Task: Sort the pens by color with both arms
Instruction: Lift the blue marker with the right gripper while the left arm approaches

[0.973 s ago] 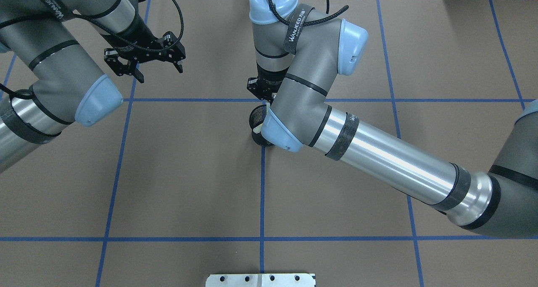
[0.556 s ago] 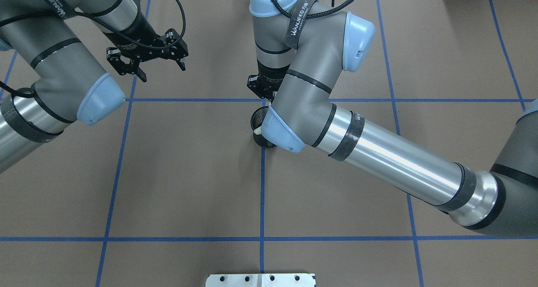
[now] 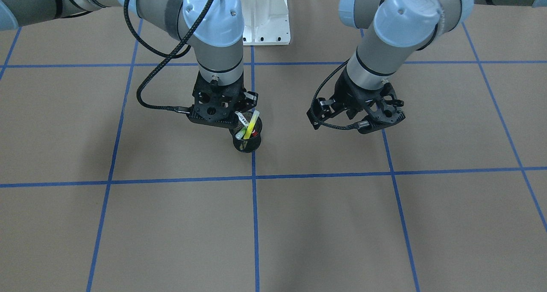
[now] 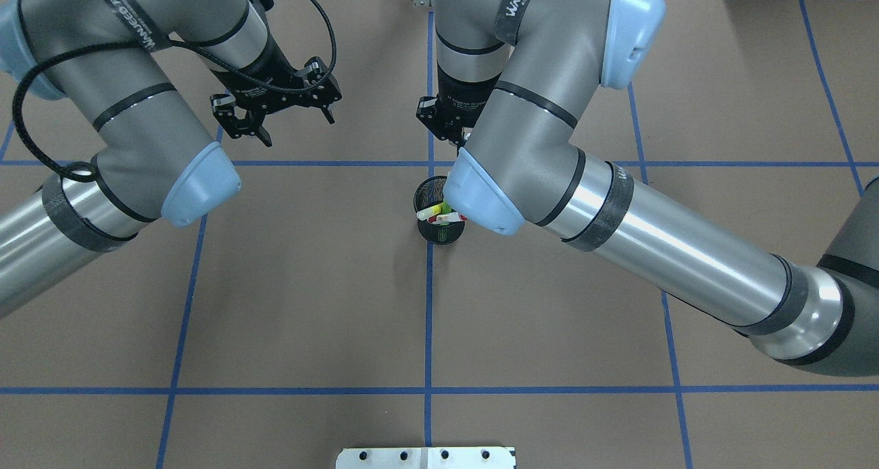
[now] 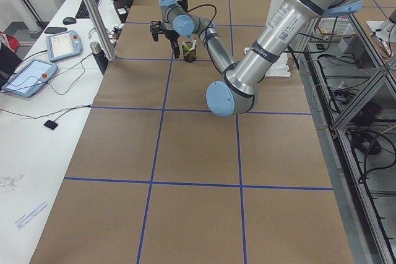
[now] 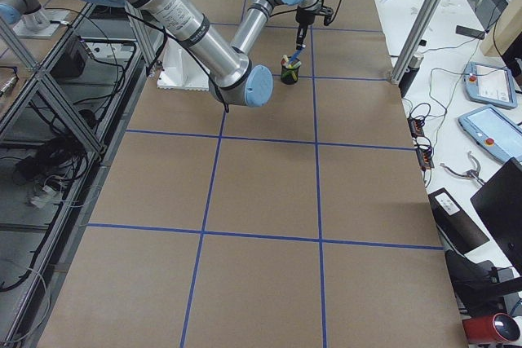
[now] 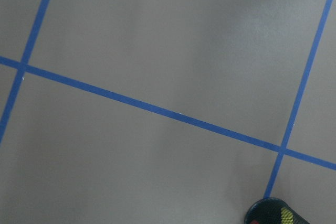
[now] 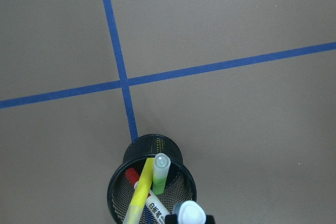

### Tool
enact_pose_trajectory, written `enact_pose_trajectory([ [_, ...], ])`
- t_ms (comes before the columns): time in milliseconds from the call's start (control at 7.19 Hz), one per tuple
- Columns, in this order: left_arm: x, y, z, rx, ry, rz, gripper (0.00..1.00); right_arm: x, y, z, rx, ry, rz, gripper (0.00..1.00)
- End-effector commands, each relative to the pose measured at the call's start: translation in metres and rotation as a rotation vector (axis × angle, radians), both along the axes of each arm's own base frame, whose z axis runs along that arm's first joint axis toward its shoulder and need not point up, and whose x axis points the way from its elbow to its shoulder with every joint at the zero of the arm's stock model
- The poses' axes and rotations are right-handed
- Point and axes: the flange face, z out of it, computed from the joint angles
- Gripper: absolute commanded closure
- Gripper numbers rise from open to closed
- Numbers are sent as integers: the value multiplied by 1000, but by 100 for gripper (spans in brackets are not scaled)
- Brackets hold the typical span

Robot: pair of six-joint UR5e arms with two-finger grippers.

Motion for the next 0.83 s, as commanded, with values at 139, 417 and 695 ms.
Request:
enact_pose_trajectory([
  [139, 64, 18, -48, -40, -7, -53, 0, 81, -35, 6, 9, 51, 46, 78],
  [417, 98, 13, -80, -78, -19, -106, 0, 137, -34, 49, 66, 68, 48, 78],
  [695, 129, 11, -96, -166, -11, -198, 1, 225, -52, 92, 182, 52, 56, 78],
])
